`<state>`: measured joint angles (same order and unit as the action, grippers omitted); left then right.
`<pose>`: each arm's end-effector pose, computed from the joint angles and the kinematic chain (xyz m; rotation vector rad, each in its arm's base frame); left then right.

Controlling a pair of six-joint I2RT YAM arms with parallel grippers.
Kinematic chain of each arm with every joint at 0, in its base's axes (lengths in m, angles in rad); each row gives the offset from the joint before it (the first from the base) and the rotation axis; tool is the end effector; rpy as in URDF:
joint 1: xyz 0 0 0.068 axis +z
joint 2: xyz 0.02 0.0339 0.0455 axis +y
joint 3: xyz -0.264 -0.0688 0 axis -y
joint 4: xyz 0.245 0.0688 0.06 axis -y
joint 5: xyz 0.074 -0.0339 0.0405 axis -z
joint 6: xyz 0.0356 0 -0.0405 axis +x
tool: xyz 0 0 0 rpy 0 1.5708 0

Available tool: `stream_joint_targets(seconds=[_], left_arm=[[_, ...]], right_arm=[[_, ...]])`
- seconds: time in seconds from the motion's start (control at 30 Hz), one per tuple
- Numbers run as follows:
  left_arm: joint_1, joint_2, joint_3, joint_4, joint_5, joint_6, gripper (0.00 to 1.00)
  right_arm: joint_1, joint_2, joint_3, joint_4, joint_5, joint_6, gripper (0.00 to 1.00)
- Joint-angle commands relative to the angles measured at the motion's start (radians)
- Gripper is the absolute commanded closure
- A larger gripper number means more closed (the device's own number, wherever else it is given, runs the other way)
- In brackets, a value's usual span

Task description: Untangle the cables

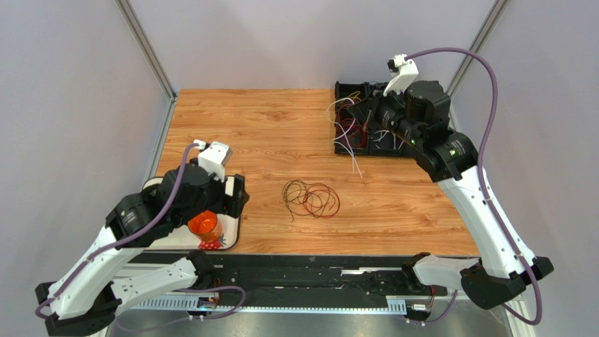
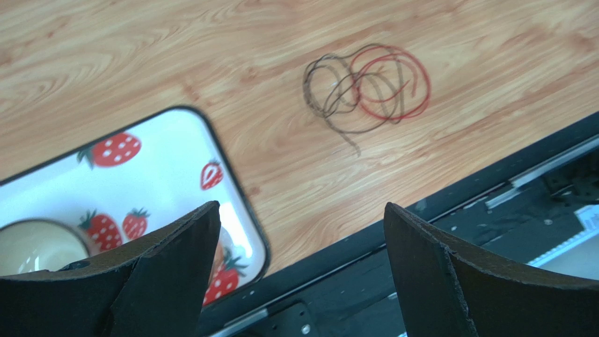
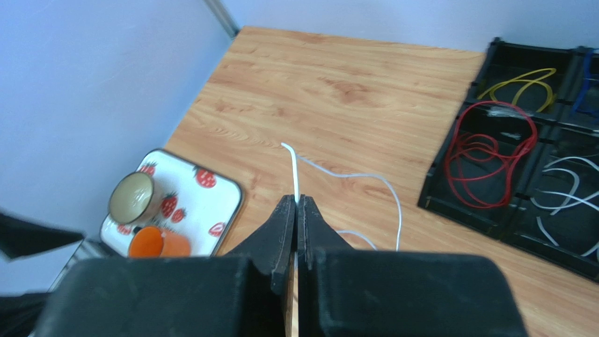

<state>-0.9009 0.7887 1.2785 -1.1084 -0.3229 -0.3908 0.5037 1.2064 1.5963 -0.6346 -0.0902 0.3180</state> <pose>0.0770 -0.0790 0.4065 0.3714 2.1475 -0.3916 0.2051 0.1167 0.4823 -0.2382 1.8499 0.6585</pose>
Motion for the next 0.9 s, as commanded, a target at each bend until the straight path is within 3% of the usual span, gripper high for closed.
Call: stream_joint_targets(seconds=[0.0,0.47,0.63,0.87], left_arm=[[0.002,-0.123,-0.083,0.002,-0.082,0.024,0.07],[0.002,-0.413,-0.326,0.202,-0.182,0.078,0.07],[0.002,-0.398,-0.323,0.211,-0.234,0.075,0.07],[0.002,-0.348,-0.337,0.199,-0.199,0.087,0.09]], right_arm=[[-0.062,0.053,0.089,-0.028,0.079,-0.014,1.0],[-0.261,0.203,0.168,-0.008,0.121,0.01,1.0],[-0.309,0.24,0.165,0.004,0.132,0.02,1.0],[-0.366,0.306,0.149,0.059,0.132,0.01,1.0]])
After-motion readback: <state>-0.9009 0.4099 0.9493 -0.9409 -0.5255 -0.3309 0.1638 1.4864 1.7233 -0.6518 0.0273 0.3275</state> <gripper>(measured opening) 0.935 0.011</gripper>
